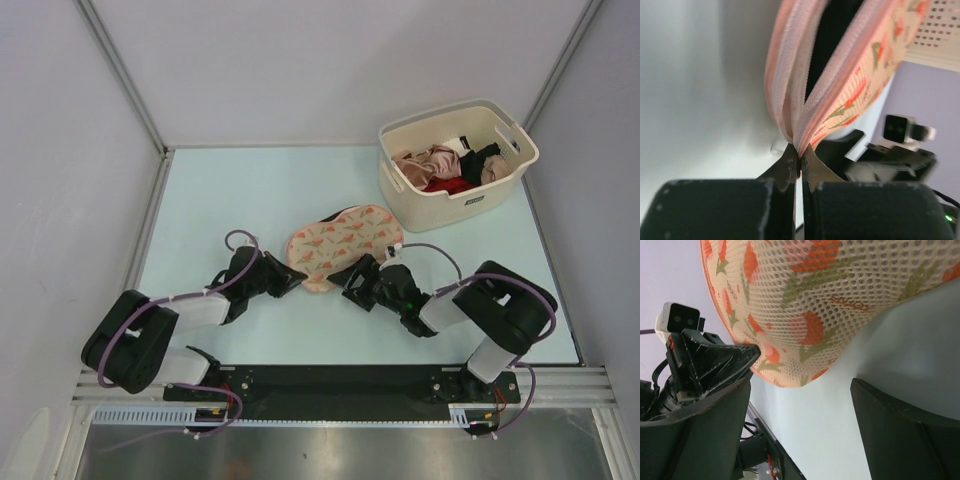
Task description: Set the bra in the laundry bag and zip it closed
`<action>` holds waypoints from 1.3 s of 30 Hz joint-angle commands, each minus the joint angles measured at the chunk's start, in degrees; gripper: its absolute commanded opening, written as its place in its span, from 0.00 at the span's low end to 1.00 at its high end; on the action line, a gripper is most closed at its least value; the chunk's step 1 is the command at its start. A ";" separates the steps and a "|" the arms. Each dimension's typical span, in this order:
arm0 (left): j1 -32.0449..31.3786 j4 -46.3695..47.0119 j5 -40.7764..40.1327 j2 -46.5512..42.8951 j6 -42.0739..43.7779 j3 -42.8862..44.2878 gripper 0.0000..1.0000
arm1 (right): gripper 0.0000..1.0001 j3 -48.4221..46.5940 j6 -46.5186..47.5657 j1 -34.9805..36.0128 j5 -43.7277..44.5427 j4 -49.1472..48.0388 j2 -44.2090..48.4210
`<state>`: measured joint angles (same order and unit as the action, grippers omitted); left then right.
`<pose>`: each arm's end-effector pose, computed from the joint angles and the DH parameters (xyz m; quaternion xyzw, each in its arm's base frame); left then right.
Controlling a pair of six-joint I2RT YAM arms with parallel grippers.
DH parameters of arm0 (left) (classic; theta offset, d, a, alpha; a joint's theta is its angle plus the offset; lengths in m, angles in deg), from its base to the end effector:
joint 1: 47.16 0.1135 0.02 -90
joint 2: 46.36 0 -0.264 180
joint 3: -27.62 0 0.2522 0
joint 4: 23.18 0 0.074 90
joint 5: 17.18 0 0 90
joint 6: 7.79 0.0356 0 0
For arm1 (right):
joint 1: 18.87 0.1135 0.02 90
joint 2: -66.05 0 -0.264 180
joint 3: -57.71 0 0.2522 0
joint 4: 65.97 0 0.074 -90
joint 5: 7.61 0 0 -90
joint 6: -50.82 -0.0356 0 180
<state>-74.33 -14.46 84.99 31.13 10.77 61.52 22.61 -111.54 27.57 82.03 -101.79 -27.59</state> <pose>0.2054 -0.1139 0.1351 -0.2867 0.8350 -0.4102 0.2288 0.1855 0.1954 0.1195 0.1850 0.8117 0.4782 0.2797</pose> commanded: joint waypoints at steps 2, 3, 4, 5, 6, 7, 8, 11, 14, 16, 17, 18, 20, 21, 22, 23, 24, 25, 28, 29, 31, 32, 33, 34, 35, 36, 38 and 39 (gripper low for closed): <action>0.55 4.42 3.92 -5.07 -4.67 -0.28 0.00 | 0.86 0.16 -2.35 0.85 3.52 -10.87 -5.40; 0.64 4.15 3.92 -5.85 -4.85 -0.10 0.00 | 0.86 0.16 -1.91 1.11 4.05 -12.10 -6.19; 0.64 3.63 4.09 -6.04 -4.94 0.07 0.00 | 0.86 0.07 -1.74 1.03 4.75 -14.03 -7.50; 0.64 3.71 4.36 -6.04 -4.94 0.07 0.00 | 0.85 -0.01 -1.65 1.03 5.02 -15.09 -8.30; 0.64 3.71 4.62 -5.95 -4.94 0.16 0.00 | 0.85 -0.01 -1.47 0.59 5.11 -16.24 -8.92; 0.64 4.49 4.80 -5.43 -5.11 0.07 0.00 | 0.83 -0.01 -1.30 0.50 5.37 -18.94 -10.14; 0.64 4.85 5.32 -4.99 -5.11 -0.10 0.00 | 0.79 -0.10 -1.12 0.15 5.28 -20.28 -10.67; 0.90 6.17 5.85 -3.58 -4.59 -0.98 0.00 | 0.60 -0.80 -0.59 -1.08 3.70 -23.54 -11.65; 1.43 4.25 4.89 -2.96 -1.08 -0.54 0.05 | 0.50 -1.68 -0.94 -1.35 2.47 -21.62 -10.42; 1.60 0.47 3.66 -4.27 3.12 0.16 0.14 | 0.44 -2.12 -1.21 -1.26 2.47 -18.12 -9.37; 1.60 -0.85 1.57 -5.06 4.89 0.68 0.19 | 0.43 -2.38 -1.21 -1.26 2.56 -17.31 -8.49; 1.52 -4.60 0.33 -5.94 6.91 1.21 0.29 | 0.38 -2.56 -1.21 -1.35 2.56 -16.00 -8.31; 1.17 -9.27 -3.70 -9.44 11.84 1.57 0.46 | 0.28 -3.44 -1.99 -1.87 1.60 -14.50 -7.78; 0.82 -10.69 -5.64 -10.86 14.29 1.48 0.51 | 0.25 -3.62 -2.52 -2.14 1.07 -13.88 -7.78; -0.49 -12.18 -7.49 -12.70 15.44 1.39 0.54 | 0.19 -3.88 -3.57 -2.31 1.06 -13.53 -7.69; -1.55 -14.89 -9.42 -15.76 16.93 1.22 0.57 | 0.17 -4.66 -4.45 -2.31 0.98 -12.65 -7.26; -3.04 -16.05 -15.01 -17.45 19.21 1.13 0.58 | 0.16 -5.11 -4.89 -2.23 0.98 -10.21 -6.90; -6.71 -16.67 -17.06 -18.86 20.36 0.69 0.57 | 0.16 -5.63 -6.38 -2.23 0.98 -8.62 -6.38; -14.20 -16.68 -24.28 -22.64 22.83 -0.71 0.49 | 0.16 -7.39 -8.93 -2.05 -0.69 -2.11 -4.44; -15.96 -15.81 -25.42 -23.00 23.62 -0.89 0.47 | 0.16 -7.66 -10.33 -2.22 -1.13 0.08 -4.09; -20.18 -15.36 -28.50 -22.13 26.08 -0.20 0.45 | 0.15 -8.71 -12.19 -2.14 -1.40 2.72 -2.95; -21.32 -14.40 -29.38 -21.43 28.00 0.16 0.45 | 0.15 -9.06 -13.67 -2.14 -1.75 4.82 -2.68; -23.08 -14.13 -30.52 -19.16 28.89 0.60 0.44 | 0.15 -9.50 -14.47 -2.14 -1.92 5.54 -2.16; -23.62 -14.22 -32.71 -17.83 29.60 1.91 0.44 | 0.15 -9.68 -15.00 -2.14 -2.01 5.90 -2.07; -23.88 -14.48 -33.69 -16.51 31.17 2.70 0.45 | 0.15 -9.86 -15.88 -2.14 -2.45 6.51 -1.98; -24.49 -14.66 -34.74 -13.89 31.88 3.41 0.45 | 0.15 -10.03 -16.93 -2.05 -2.63 6.69 -1.89; -25.03 -14.49 -36.51 -11.94 33.55 5.43 0.48 | 0.15 -10.47 -17.64 -2.14 -2.89 7.48 -1.54; -25.64 -13.61 -36.86 -10.54 34.25 5.78 0.48 | 0.15 -10.56 -18.08 -2.14 -2.89 7.83 -1.37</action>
<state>-98.57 -29.80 54.93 17.39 38.87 63.07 14.06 -125.65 25.52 79.97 -96.77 -31.16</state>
